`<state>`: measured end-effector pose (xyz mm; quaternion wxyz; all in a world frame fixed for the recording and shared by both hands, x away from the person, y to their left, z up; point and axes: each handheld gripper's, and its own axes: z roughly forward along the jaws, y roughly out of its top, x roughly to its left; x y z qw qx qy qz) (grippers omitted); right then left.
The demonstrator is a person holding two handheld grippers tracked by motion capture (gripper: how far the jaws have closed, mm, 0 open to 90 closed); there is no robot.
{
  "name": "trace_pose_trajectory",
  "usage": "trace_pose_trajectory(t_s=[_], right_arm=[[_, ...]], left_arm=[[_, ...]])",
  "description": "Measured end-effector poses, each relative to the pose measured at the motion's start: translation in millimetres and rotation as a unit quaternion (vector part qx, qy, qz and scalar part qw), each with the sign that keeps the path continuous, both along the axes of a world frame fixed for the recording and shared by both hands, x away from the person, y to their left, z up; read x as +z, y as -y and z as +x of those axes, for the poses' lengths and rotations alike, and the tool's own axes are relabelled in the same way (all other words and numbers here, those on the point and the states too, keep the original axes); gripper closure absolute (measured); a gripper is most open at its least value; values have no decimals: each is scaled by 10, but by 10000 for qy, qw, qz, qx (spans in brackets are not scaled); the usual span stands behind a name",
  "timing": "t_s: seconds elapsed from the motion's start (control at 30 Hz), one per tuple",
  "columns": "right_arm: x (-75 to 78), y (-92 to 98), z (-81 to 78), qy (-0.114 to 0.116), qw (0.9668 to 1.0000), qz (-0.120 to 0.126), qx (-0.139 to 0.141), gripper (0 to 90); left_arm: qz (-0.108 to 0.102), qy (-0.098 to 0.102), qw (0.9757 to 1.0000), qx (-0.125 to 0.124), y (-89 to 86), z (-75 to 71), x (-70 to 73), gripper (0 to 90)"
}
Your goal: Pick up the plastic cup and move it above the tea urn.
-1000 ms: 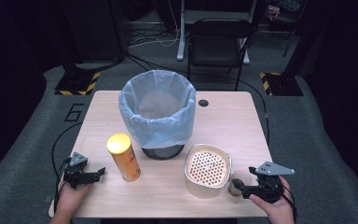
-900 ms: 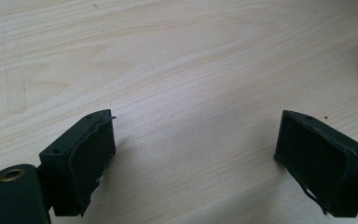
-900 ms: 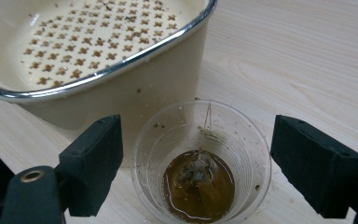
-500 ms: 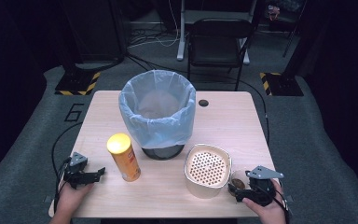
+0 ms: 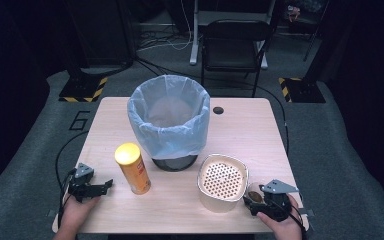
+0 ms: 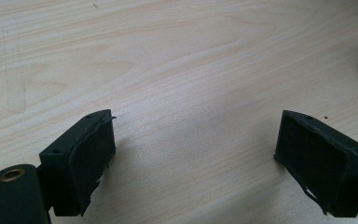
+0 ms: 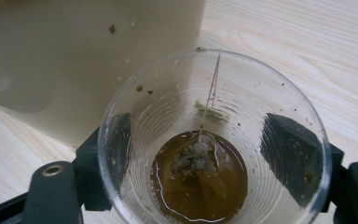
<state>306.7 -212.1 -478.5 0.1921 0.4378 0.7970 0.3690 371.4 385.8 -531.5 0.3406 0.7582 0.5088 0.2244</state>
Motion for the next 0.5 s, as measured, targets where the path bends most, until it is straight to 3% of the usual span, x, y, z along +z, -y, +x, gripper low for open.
trace_pose_trajectory(t_s=[0.2, 0.33, 0.5], right_arm=[[1, -10, -9, 64, 9999, -76, 33, 250], [-8, -3, -2, 207, 9994, -268, 113, 262], [-24, 24, 18, 255, 9994, -169, 140, 296]], left_arm=[[-1, 0, 10000, 1, 0, 0, 0, 117], [0, 0, 10000, -1, 0, 0, 0, 117], [1, 0, 10000, 0, 0, 0, 0, 117]])
